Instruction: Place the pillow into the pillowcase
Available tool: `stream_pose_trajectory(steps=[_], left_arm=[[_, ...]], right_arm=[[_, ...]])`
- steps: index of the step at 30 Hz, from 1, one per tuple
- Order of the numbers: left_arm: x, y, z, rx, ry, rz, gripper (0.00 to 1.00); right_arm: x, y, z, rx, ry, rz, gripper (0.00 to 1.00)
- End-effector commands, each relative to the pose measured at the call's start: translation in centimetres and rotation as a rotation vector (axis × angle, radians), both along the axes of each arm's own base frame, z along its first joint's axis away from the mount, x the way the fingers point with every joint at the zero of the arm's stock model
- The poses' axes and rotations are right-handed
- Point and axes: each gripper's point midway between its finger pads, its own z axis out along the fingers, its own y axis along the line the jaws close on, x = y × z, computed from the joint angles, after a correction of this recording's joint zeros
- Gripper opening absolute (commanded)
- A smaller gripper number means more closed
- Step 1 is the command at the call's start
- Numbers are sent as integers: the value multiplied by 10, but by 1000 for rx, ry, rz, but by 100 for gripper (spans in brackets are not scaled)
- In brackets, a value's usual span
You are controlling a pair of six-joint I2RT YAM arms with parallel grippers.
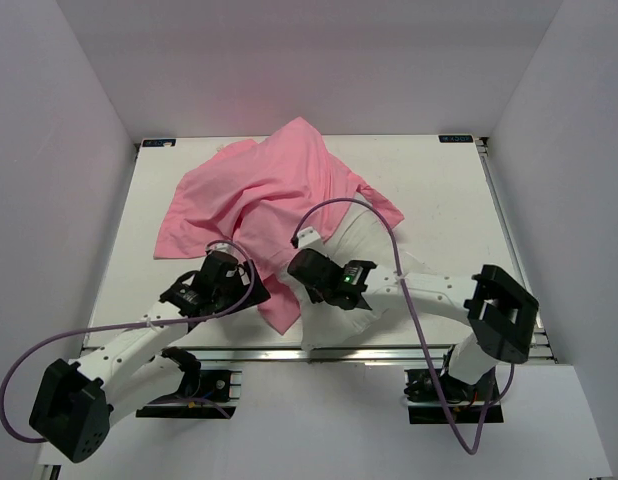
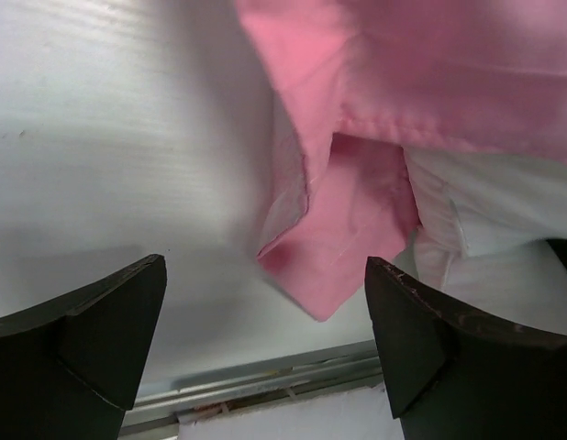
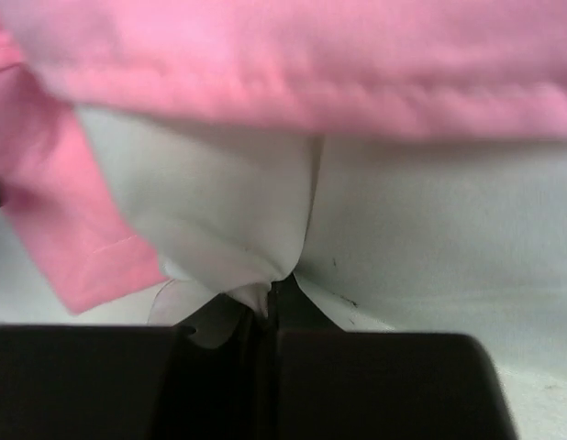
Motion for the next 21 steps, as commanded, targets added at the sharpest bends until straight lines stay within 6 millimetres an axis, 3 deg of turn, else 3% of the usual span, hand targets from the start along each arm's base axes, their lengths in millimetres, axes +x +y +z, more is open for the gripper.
stream_pose_trajectory(steps=[1, 6, 10, 13, 15, 16, 19, 20, 21], left_arm=[[18, -16, 7, -46, -68, -53, 98], [31, -18, -13, 21, -13, -49, 96], [36, -27, -17, 16, 3, -78, 77], [42, -54, 4, -81, -37, -193, 58], [45, -65, 23, -116, -64, -251, 18], [45, -66, 29, -122, -69, -261, 0], [31, -78, 65, -207, -94, -351, 0], [23, -81, 86, -256, -128, -377, 0], [9, -88, 104, -327, -131, -439, 0]], right_arm=[[3, 8, 20, 107, -14, 37, 0], [6, 19, 81, 302, -121, 79, 0], [15, 18, 108, 376, -213, 81, 0], [22, 25, 110, 434, -253, 79, 0], [23, 25, 94, 430, -269, 86, 0], [29, 32, 106, 491, -319, 78, 0], [41, 33, 118, 517, -440, 86, 0], [49, 37, 143, 591, -518, 70, 0], [55, 36, 149, 585, -572, 55, 0]])
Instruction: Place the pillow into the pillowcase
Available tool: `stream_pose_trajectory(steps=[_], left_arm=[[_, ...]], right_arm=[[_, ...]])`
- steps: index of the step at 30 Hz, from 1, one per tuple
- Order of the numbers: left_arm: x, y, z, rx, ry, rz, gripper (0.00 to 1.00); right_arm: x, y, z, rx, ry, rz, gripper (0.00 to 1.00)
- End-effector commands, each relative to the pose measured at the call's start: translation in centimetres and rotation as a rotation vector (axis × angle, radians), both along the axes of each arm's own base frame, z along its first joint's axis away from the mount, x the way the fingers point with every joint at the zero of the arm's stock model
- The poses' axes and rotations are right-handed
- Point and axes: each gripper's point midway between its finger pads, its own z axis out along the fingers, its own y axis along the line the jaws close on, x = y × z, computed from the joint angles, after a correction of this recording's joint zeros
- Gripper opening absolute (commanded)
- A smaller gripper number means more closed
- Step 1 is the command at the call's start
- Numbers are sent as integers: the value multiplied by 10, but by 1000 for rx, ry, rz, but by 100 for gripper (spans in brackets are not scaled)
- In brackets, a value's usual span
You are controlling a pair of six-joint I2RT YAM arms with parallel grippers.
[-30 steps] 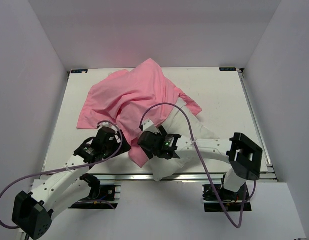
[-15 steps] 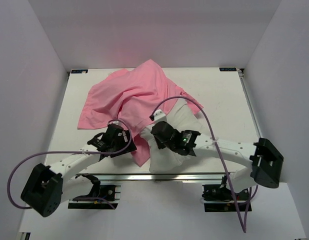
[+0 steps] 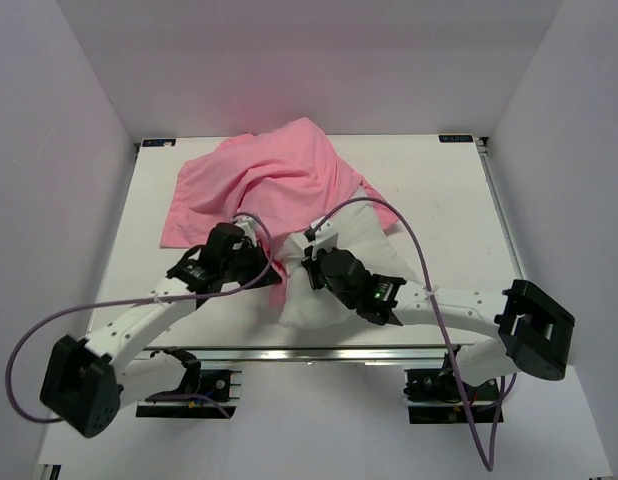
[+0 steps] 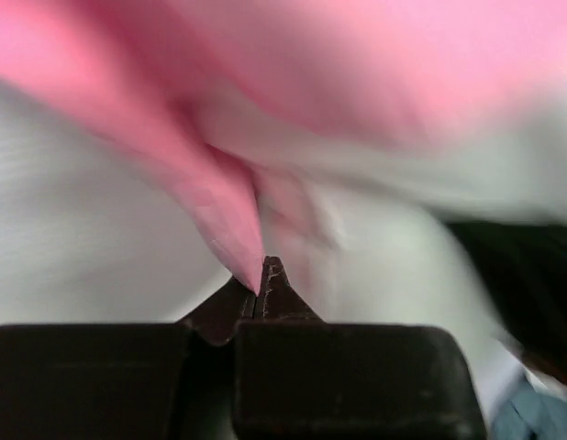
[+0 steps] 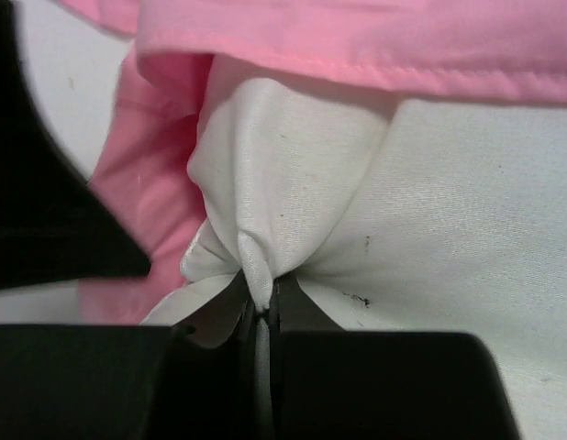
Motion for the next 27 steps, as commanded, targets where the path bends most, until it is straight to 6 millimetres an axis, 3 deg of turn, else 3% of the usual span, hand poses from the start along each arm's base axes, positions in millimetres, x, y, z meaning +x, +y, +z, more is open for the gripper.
stream_pose_trajectory(steps=[1, 3, 4, 6, 7, 8, 9, 10, 11, 17, 21, 22, 23, 24, 25, 26, 27], left_arm=[[-31, -24, 84, -223, -95, -193, 0], [-55, -22, 118, -302, -110, -231, 0], [-64, -19, 135, -316, -111, -246, 0], [-80, -16, 156, -350, -115, -276, 0], [-95, -17, 163, -376, -80, -329, 0], [-103, -19, 171, -404, -68, -360, 0], [-111, -19, 173, -424, -50, -389, 0], [-119, -20, 173, -443, -18, -413, 0], [-123, -19, 168, -449, 18, -406, 0], [-143, -12, 160, -482, 71, -404, 0], [-139, -7, 156, -446, 54, -358, 0], [-136, -7, 153, -432, 54, -345, 0], [-131, -6, 147, -413, 59, -323, 0], [-129, -7, 144, -408, 64, -320, 7], [-127, -9, 143, -407, 58, -325, 16], [-122, -10, 139, -390, 68, -314, 29], [-119, -9, 145, -377, 54, -309, 66]], right_arm=[[41, 18, 110, 341, -324, -117, 0], [61, 10, 123, 366, -407, -217, 0], [67, 9, 140, 410, -448, -251, 0], [87, 5, 149, 422, -527, -382, 0], [96, 2, 167, 451, -555, -454, 0], [103, 9, 163, 451, -579, -478, 0], [109, 11, 163, 410, -598, -504, 0], [116, 16, 183, 447, -609, -542, 0], [125, 22, 167, 405, -594, -576, 0], [155, 28, 154, 392, -585, -708, 0], [143, 23, 147, 392, -571, -658, 0], [135, 34, 135, 337, -550, -580, 0], [125, 34, 146, 416, -508, -532, 0], [115, 35, 117, 363, -464, -442, 0], [98, 55, 101, 343, -410, -255, 0], [82, 53, 111, 394, -375, -182, 0], [65, 52, 84, 347, -322, -92, 0]])
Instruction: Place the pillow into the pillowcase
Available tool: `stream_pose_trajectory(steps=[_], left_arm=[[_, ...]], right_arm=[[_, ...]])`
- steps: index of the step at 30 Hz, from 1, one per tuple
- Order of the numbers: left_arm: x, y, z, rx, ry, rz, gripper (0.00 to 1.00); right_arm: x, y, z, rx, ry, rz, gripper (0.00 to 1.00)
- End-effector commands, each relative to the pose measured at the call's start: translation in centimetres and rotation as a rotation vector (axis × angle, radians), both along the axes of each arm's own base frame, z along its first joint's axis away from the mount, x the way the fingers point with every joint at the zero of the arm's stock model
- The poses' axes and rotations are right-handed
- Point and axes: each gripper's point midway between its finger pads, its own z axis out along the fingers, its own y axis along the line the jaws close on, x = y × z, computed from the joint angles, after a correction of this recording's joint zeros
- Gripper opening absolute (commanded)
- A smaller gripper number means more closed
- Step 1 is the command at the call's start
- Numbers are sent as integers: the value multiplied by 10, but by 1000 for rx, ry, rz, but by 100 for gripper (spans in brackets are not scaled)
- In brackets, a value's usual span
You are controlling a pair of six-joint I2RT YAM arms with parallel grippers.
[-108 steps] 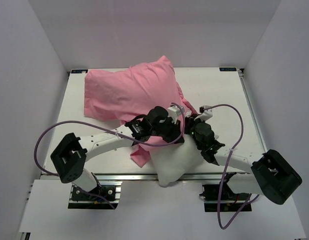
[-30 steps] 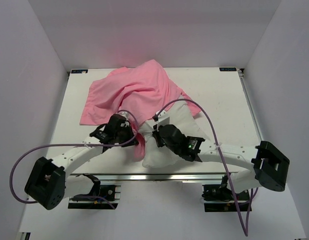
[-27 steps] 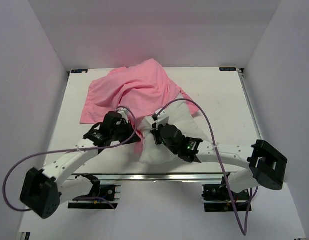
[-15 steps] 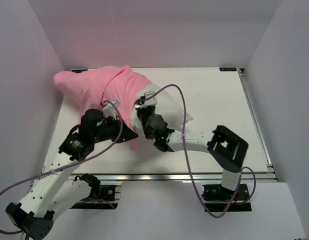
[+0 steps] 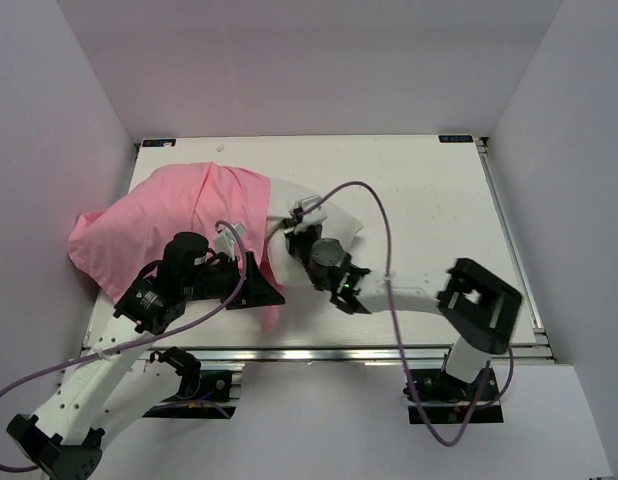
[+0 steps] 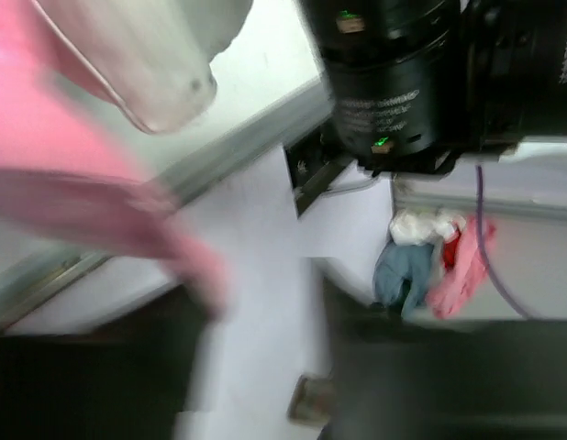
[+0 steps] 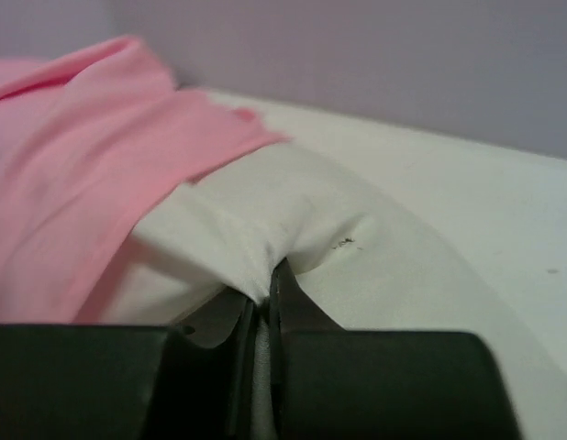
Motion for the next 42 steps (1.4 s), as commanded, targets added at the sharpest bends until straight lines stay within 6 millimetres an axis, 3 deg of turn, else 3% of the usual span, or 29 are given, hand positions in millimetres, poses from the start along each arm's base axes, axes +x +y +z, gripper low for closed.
stream_pose_trajectory(steps=[1, 3, 4, 5, 6, 7, 9, 10, 11, 14, 18, 19, 20, 22, 23, 24, 26, 27, 28, 31, 33, 34, 37, 40, 42], left_arm=[[-17, -7, 16, -21, 18, -104, 93], [-6, -1, 16, 59, 12, -64, 98], [2, 1, 39, 64, -64, -47, 98], [9, 4, 46, 92, -88, -17, 98], [23, 12, 45, 160, -101, 52, 98], [33, 17, 69, 165, -170, 96, 98], [61, 32, 72, 263, -209, 227, 98], [71, 37, 76, 288, -227, 278, 98], [80, 41, 87, 299, -253, 324, 98], [114, 53, 95, 405, -278, 438, 98], [148, 56, 83, 552, -288, 463, 98], [163, 59, 67, 643, -274, 472, 98], [171, 61, 61, 693, -268, 472, 98], [191, 66, 63, 781, -285, 493, 98], [208, 64, 45, 868, -260, 481, 98], [217, 62, 56, 886, -276, 483, 97], [232, 62, 52, 960, -272, 466, 96], [240, 64, 36, 1039, -240, 446, 93], [247, 64, 45, 1054, -262, 453, 92], [254, 76, 29, 1185, -235, 443, 91], [255, 76, 16, 1218, -213, 418, 91], [253, 77, 10, 1230, -195, 406, 91], [247, 78, -9, 1258, -152, 366, 89], [237, 90, -27, 1321, -101, 369, 86], [235, 96, -33, 1340, -77, 384, 77]], right_arm=[[-56, 9, -5, 52, 128, 362, 23], [-84, 4, -37, -5, 227, 478, 55], [-101, 2, -31, 11, 257, 554, 82], [-109, -6, -46, -32, 314, 563, 88], [-113, -12, -50, -33, 348, 561, 89], [-116, -23, -42, -25, 348, 554, 89], [-116, -42, -51, -60, 406, 520, 89], [-115, -51, -39, -42, 403, 511, 89], [-116, -61, -45, -63, 440, 496, 89], [-103, -86, -29, -5, 457, 464, 89], [-69, -126, -16, 28, 466, 346, 89], [-62, -132, -19, 18, 484, 326, 89], [-52, -135, -6, 16, 468, 315, 89], [-28, -149, -15, 18, 519, 264, 90], [-20, -150, -4, 22, 507, 280, 89], [-8, -158, -3, 39, 523, 293, 89], [9, -153, -5, 26, 515, 359, 89], [17, -151, 8, 13, 473, 420, 89], [25, -145, -3, -14, 481, 460, 89], [50, -128, 1, -39, 445, 557, 89], [60, -118, -14, -33, 503, 624, 89], [68, -114, -5, -18, 496, 631, 89], [81, -104, -18, 14, 529, 645, 89], [81, -93, -27, 36, 536, 711, 89], [79, -83, -31, 31, 520, 762, 89]])
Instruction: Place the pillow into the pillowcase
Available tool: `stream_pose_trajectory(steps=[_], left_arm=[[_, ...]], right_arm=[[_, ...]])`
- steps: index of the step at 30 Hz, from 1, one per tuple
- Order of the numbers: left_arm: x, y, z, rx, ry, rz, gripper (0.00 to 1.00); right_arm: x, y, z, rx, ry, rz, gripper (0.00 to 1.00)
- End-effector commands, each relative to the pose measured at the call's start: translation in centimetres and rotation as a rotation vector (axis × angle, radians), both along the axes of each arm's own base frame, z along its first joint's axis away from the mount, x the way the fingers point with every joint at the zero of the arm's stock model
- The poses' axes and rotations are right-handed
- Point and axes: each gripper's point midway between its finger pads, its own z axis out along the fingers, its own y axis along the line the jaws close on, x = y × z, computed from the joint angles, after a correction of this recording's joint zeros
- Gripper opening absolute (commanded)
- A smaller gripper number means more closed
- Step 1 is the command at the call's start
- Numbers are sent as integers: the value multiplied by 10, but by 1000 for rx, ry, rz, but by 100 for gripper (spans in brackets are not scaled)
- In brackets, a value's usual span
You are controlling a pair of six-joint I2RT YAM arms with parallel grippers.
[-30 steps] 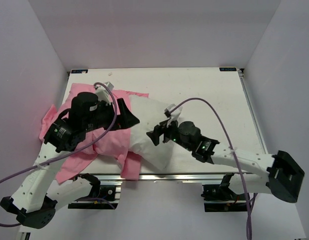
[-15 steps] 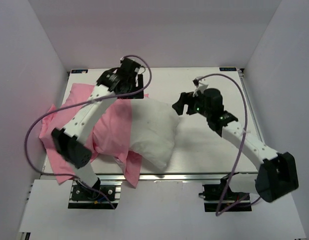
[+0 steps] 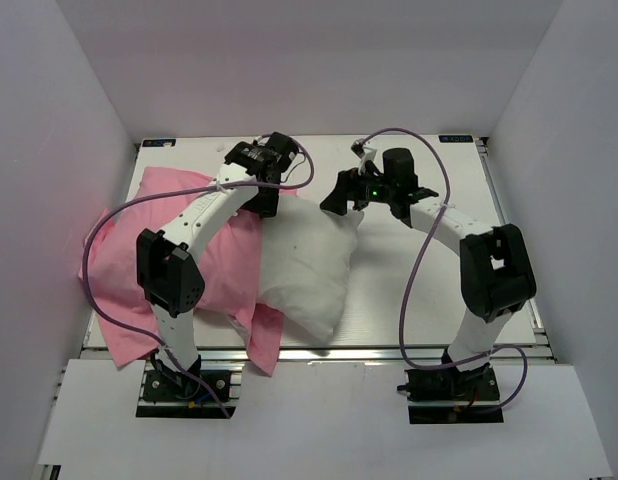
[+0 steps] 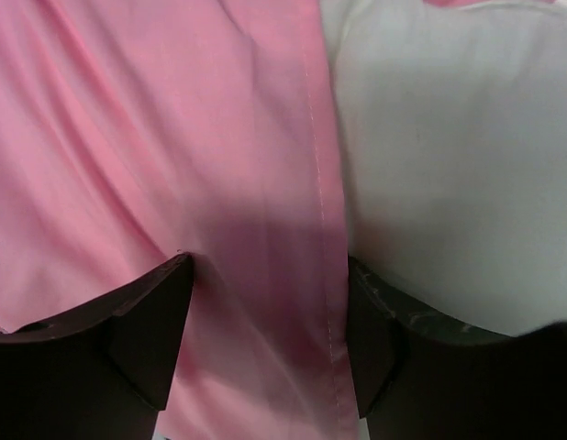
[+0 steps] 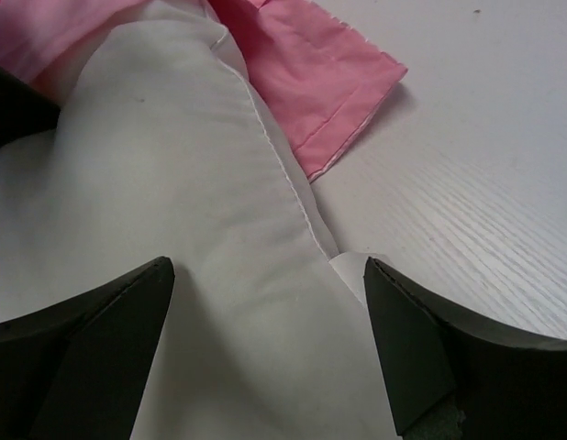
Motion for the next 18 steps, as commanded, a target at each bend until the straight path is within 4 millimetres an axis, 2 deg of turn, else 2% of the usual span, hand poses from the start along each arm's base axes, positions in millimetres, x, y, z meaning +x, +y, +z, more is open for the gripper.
stream_pose_trajectory(steps=[1, 2, 4, 5, 6, 8, 9, 10, 11, 12, 13, 14, 16, 17, 18], left_arm=[[-8, 23, 7, 63, -7, 60, 73], [-6, 24, 7, 69, -11, 66, 65], [1, 25, 14, 71, -45, 79, 58], [5, 22, 12, 70, -44, 76, 50], [11, 19, 17, 60, -63, 75, 45], [20, 15, 14, 61, -63, 70, 29], [25, 12, 19, 53, -80, 68, 13], [29, 10, 21, 49, -89, 65, 4], [32, 8, 21, 47, -94, 62, 0], [36, 7, 22, 53, -98, 55, 0], [41, 4, 31, 37, -125, 46, 0], [46, -3, 35, 6, -137, 30, 0], [53, -16, 53, -55, -179, -24, 0], [60, -26, 62, -101, -220, -49, 0], [57, -40, 77, -170, -241, -115, 0]], right_arm=[[-3, 25, 31, 92, -99, 135, 89], [-3, 31, 33, 94, -123, 166, 89], [-16, 50, 23, 98, -101, 259, 89], [-21, 62, 26, 98, -127, 302, 89], [-24, 68, 16, 91, -106, 331, 89], [-34, 84, 9, 87, -88, 378, 89], [-35, 91, 4, 85, -90, 408, 89], [-38, 97, 0, 79, -82, 422, 89], [-44, 99, -8, 59, -51, 444, 89], [-50, 108, -12, 57, -57, 490, 84], [-56, 109, -16, 54, -35, 515, 75], [-67, 114, -14, 71, -25, 557, 46], [-76, 114, -13, 76, -53, 591, 4], [-80, 117, -1, 84, -93, 593, 0], [-85, 114, -1, 80, -94, 587, 0]])
